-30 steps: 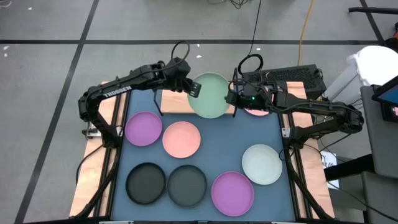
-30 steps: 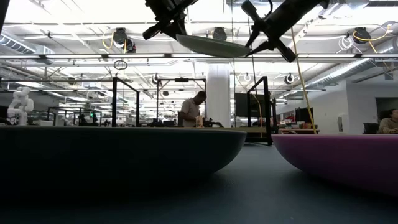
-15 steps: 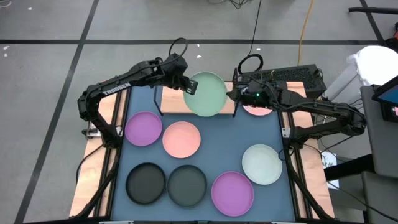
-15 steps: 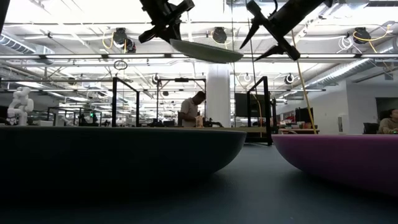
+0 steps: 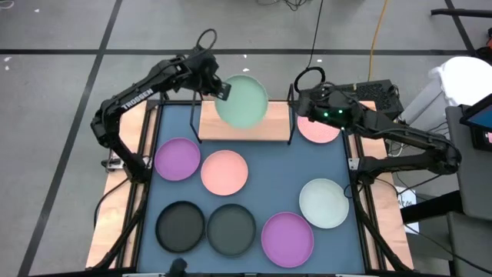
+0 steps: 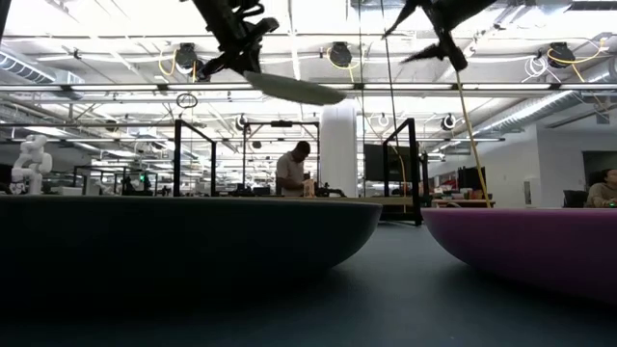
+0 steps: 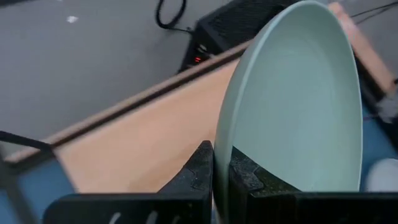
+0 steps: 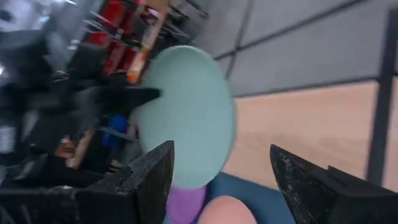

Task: Place and stack plates onto a shelf
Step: Put the green plate on the shelf

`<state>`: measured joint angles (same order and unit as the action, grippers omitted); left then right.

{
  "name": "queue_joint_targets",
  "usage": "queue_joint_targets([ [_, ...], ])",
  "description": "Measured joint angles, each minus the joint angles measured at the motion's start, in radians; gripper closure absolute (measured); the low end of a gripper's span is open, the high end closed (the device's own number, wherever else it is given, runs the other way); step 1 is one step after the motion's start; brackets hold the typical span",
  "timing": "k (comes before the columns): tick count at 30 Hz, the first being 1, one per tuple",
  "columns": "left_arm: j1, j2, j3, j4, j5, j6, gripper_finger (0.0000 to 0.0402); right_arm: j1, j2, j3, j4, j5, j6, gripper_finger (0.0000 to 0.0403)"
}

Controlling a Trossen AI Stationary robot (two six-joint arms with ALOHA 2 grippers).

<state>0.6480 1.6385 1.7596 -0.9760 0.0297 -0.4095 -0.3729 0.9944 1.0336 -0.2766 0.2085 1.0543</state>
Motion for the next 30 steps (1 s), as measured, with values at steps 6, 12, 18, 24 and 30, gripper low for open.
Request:
queue_joint_targets([
  [6, 0.115, 0.014, 0.000, -0.002, 0.066, 0.161, 0.0388, 0.001, -0.043, 0.000, 0.071, -0.003, -0.056, 0.0156],
  [12, 0.178, 0.057, 0.001, -0.011, 0.116, 0.345, 0.0388, 0.001, -0.053, 0.000, 0.095, -0.003, -0.113, 0.0157],
  [18, 0.190, 0.130, 0.000, -0.026, 0.130, 0.464, 0.0388, 0.001, -0.045, 0.000, 0.095, -0.002, -0.171, 0.0157],
  [24, 0.203, 0.191, 0.000, -0.016, 0.127, 0.475, 0.0388, -0.013, -0.018, 0.000, 0.153, -0.001, -0.272, 0.0157],
  [30, 0.203, 0.241, 0.000, -0.017, 0.127, 0.533, 0.0385, -0.048, -0.002, 0.000, 0.168, -0.002, -0.330, 0.0157],
])
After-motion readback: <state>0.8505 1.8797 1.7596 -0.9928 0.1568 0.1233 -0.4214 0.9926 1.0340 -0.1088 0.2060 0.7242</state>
